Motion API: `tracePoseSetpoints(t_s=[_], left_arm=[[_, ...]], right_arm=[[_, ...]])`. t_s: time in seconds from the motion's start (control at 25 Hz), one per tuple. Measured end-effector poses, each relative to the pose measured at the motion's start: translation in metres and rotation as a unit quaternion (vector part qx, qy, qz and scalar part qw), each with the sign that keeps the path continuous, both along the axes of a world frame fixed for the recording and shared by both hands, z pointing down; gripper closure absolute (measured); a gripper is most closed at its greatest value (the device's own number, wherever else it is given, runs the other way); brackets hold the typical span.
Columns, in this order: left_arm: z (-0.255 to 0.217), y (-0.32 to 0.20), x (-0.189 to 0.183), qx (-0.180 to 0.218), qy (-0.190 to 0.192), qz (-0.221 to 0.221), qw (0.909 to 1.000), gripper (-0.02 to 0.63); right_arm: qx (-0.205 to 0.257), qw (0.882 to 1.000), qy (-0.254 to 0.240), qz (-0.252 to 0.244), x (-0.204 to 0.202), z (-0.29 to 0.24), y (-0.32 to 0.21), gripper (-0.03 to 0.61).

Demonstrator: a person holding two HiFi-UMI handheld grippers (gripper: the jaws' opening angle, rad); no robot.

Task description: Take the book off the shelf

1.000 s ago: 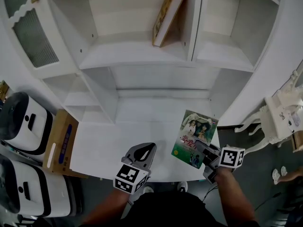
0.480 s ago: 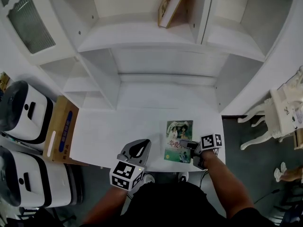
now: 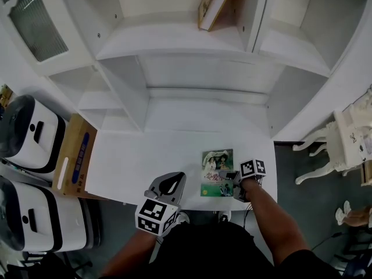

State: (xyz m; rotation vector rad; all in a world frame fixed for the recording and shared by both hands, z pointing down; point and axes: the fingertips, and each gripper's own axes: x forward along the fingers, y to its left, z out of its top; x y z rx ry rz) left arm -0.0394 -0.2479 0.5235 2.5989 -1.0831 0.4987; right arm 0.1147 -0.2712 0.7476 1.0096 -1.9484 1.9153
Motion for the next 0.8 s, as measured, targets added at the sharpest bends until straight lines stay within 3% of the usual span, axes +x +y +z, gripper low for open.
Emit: tracePoseSetpoints(t_s=[0.12,0.32,0.48,0.6,0.8], left_arm=[[0.004,0.000,-0.001,-0.011,0.003,-0.003,0.9999,0.603],[0.007,0.000,-0.002,-0.016,0.001,0.001,0.9999,0.603],[0.008,0.003,-0.002,-0.019,0.001,0.008,0.9998,0.603],[0.008,0.004,-0.002,-0.019,0.001,0.013,0.9997,0.603],[0.007,0.004,-0.005,-0.018,0.001,0.017,0.9997,0.603]], right_arm=[[-0.006,0.999,0.032,-0.009,0.003,0.008,0.001,0.472],[-0.020,0.996,0.087,-0.028,0.004,0.020,0.004,0.369],[-0.021,0.988,0.144,-0.042,0.011,0.027,0.006,0.327],[-0.013,0.978,0.198,-0.064,0.017,0.029,0.008,0.316],[0.031,0.947,0.310,-0.075,0.039,0.022,-0.002,0.289]])
